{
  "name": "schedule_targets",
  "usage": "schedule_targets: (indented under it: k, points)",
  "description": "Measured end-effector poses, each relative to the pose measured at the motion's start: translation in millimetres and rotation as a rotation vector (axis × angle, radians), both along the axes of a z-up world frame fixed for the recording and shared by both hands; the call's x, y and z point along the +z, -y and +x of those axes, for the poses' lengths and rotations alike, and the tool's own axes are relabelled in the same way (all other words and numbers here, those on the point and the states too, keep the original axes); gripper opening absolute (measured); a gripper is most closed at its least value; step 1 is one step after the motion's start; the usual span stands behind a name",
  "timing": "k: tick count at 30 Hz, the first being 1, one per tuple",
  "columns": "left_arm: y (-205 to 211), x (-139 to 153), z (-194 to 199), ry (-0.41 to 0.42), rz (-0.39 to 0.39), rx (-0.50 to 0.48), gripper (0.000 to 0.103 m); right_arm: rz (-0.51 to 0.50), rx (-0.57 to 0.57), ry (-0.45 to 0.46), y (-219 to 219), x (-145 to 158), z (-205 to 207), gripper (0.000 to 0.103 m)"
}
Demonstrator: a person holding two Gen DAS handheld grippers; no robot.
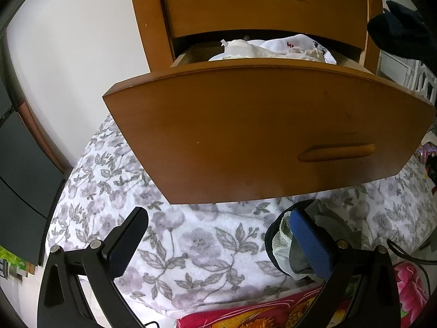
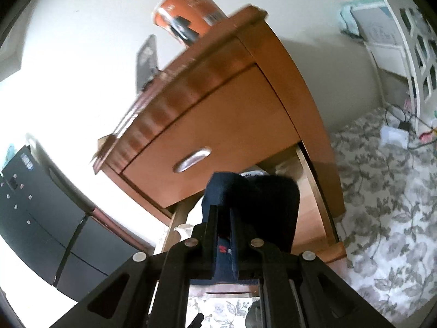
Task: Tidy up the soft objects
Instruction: 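Lower the navy cloth onto the bedspread and open the right tool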
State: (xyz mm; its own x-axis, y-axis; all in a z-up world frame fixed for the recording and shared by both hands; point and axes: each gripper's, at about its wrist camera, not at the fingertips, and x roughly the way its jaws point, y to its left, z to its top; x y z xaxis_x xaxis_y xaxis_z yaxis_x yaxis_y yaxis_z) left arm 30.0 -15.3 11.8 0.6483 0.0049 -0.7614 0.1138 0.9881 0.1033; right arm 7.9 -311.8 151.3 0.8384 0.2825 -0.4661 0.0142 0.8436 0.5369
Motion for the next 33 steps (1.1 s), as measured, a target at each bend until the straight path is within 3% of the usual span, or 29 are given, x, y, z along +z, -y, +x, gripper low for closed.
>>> schedule_targets:
  k: [22,28,33]
  points:
    - [-2.8,6.5,-7.0,0.042,-0.005,0.009,0.103,-0.099,0.074,0.091,-19.7,30.5,-68.6,0.008]
    - [-0.5,7.9,-10.6,0.059,0.008,0.009,0.103,-0.117,0.106,0.025,-27.8,14.2,-72.2,0.008]
    - [1.2,8.8,-11.7,0.061,0.020,0.001,0.103,-0.171,0.119,-0.120,-35.8,-18.0,-61.1,0.008]
